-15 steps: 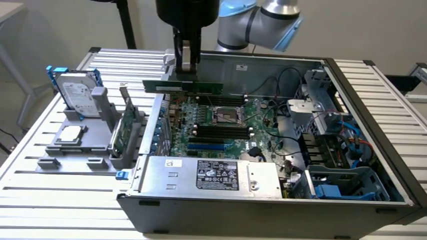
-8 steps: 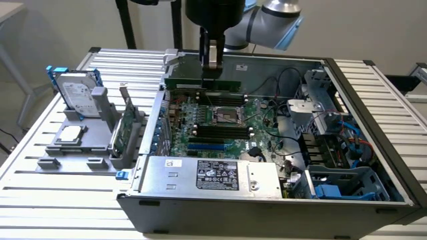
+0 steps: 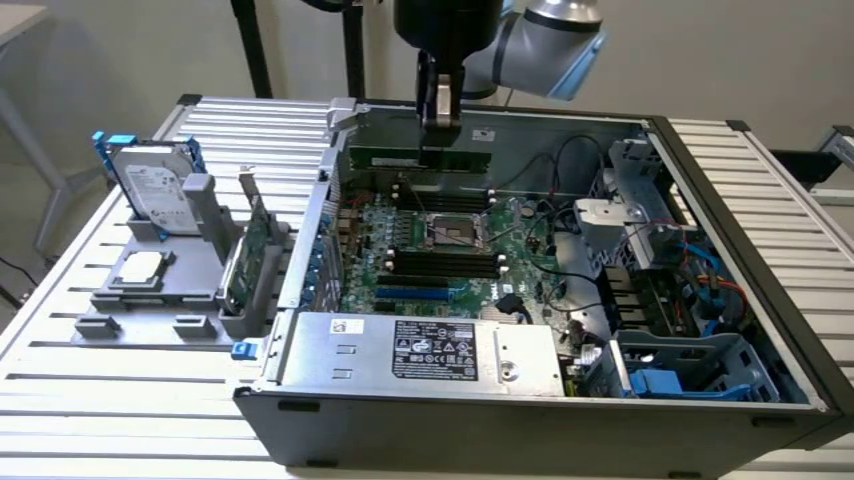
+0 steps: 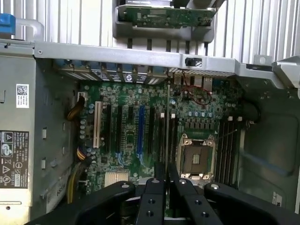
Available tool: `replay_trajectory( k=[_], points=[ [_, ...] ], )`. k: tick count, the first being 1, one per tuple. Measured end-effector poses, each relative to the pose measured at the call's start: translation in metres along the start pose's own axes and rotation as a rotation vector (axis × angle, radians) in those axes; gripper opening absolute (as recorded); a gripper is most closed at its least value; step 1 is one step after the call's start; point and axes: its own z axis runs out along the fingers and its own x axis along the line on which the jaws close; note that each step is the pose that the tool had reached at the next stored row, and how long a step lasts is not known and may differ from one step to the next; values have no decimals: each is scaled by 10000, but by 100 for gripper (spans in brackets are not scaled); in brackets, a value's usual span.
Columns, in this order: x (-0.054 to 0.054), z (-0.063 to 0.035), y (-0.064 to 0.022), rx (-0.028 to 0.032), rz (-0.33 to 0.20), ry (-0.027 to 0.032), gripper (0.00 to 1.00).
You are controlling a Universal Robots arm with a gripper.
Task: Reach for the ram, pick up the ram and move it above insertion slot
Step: 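Pick up the ram and move it above insertion slot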
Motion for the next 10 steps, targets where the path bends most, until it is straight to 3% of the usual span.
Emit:
replay_trajectory(
  k=[5, 10],
  points=[
    [-154, 94, -81, 0, -1, -1, 14],
    [-239, 191, -158, 0, 1, 0, 14]
  ],
)
